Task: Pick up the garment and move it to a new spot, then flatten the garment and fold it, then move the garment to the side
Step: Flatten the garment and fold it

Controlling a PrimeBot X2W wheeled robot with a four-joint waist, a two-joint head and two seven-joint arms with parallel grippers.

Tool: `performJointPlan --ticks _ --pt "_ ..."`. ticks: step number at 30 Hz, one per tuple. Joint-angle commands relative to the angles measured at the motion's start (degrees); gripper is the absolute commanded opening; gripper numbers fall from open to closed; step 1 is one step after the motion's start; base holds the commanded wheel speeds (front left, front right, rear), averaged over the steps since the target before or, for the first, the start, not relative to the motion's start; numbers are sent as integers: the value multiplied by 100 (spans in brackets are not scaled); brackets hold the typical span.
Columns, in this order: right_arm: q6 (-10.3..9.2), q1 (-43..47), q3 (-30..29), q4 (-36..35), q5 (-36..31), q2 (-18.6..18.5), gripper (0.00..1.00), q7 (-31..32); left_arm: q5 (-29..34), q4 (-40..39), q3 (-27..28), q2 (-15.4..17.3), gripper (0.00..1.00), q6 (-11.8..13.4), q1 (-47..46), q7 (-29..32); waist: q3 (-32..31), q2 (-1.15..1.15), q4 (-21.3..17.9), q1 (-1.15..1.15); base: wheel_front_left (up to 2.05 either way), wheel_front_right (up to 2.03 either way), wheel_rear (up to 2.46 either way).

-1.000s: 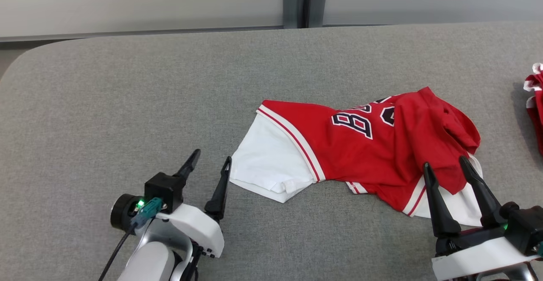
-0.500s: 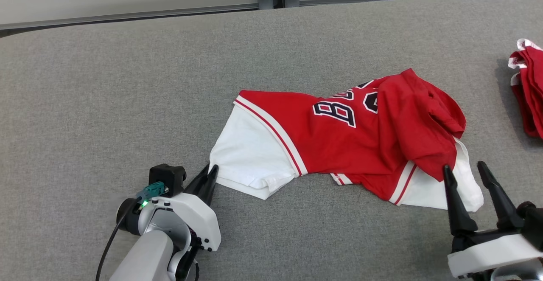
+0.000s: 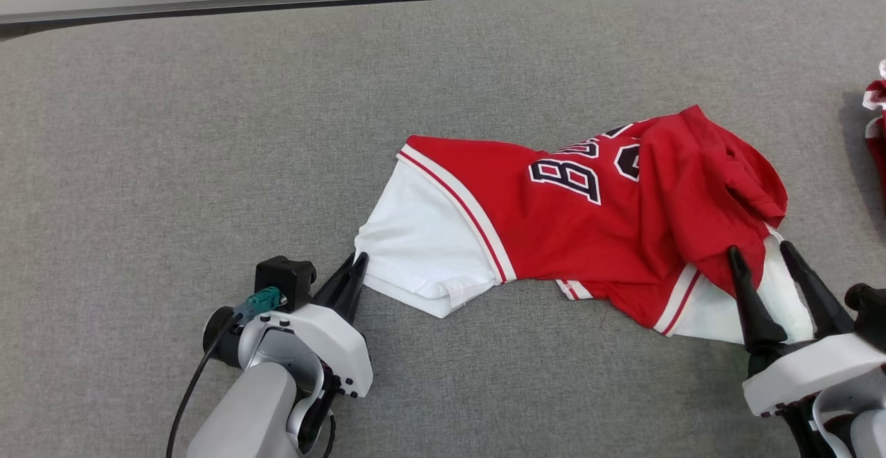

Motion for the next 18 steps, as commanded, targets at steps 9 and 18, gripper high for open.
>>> performJointPlan --ticks 9,18 --pt "0 -95 364 34 471 -245 0 145 -48 197 3 55 0 75 -55 -213 30 0 38 0 0 0 0" --pt "0 -166 245 -286 264 -307 0 -293 19 -250 146 193 0 165 -107 -766 -91 0 -27 0 0 0 0"
